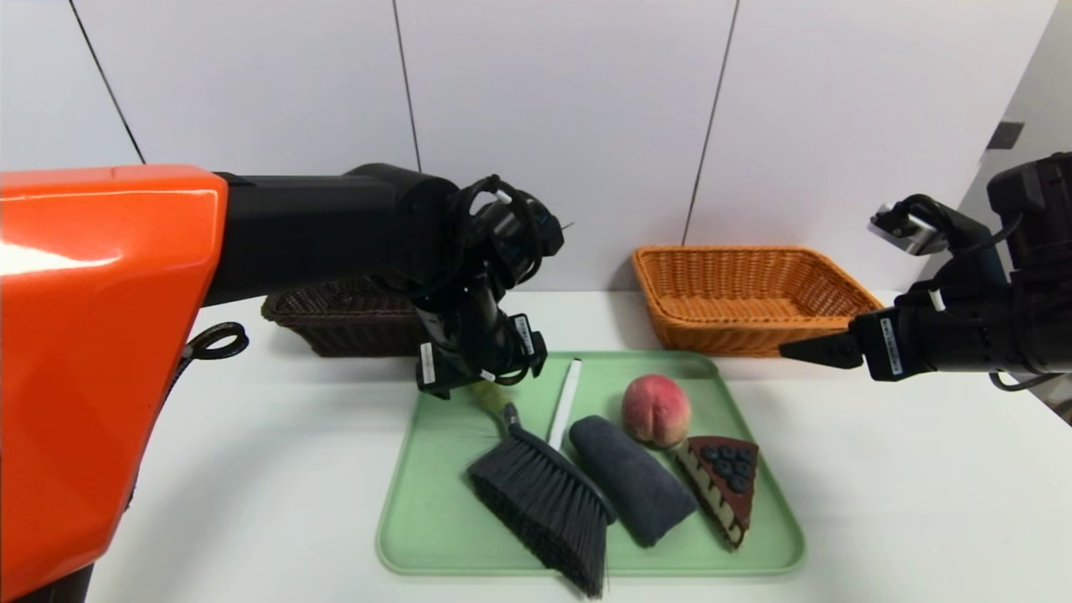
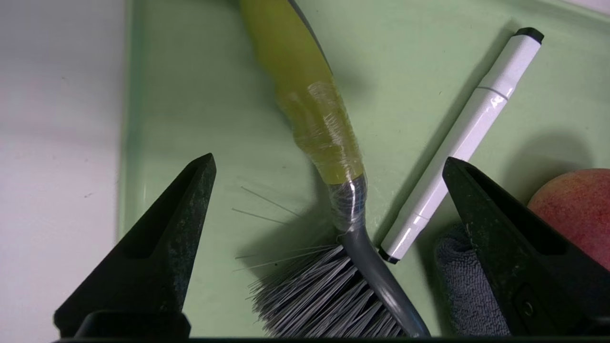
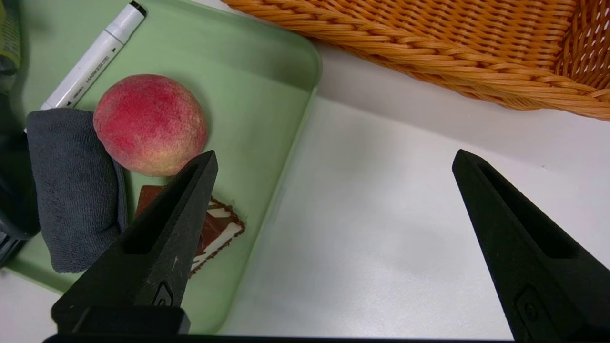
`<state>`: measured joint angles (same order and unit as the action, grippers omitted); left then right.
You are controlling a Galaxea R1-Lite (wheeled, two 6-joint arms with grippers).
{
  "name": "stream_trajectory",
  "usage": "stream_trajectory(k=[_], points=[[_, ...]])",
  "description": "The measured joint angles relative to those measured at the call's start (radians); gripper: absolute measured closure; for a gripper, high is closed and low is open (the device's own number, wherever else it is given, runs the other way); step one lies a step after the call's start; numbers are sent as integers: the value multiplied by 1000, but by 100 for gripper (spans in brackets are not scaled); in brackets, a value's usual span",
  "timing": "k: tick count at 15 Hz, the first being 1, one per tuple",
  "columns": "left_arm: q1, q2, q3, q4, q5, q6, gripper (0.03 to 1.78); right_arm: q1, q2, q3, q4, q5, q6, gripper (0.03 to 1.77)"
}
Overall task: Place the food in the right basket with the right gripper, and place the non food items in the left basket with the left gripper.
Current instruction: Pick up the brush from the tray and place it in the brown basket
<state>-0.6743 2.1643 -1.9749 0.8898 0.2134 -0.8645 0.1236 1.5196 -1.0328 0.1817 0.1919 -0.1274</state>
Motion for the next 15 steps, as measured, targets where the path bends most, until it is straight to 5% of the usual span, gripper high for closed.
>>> stream_trajectory(k=[15], points=[[-20,53,-1,-15,168,-116,12,49,33,53,-93,-3,2,10]])
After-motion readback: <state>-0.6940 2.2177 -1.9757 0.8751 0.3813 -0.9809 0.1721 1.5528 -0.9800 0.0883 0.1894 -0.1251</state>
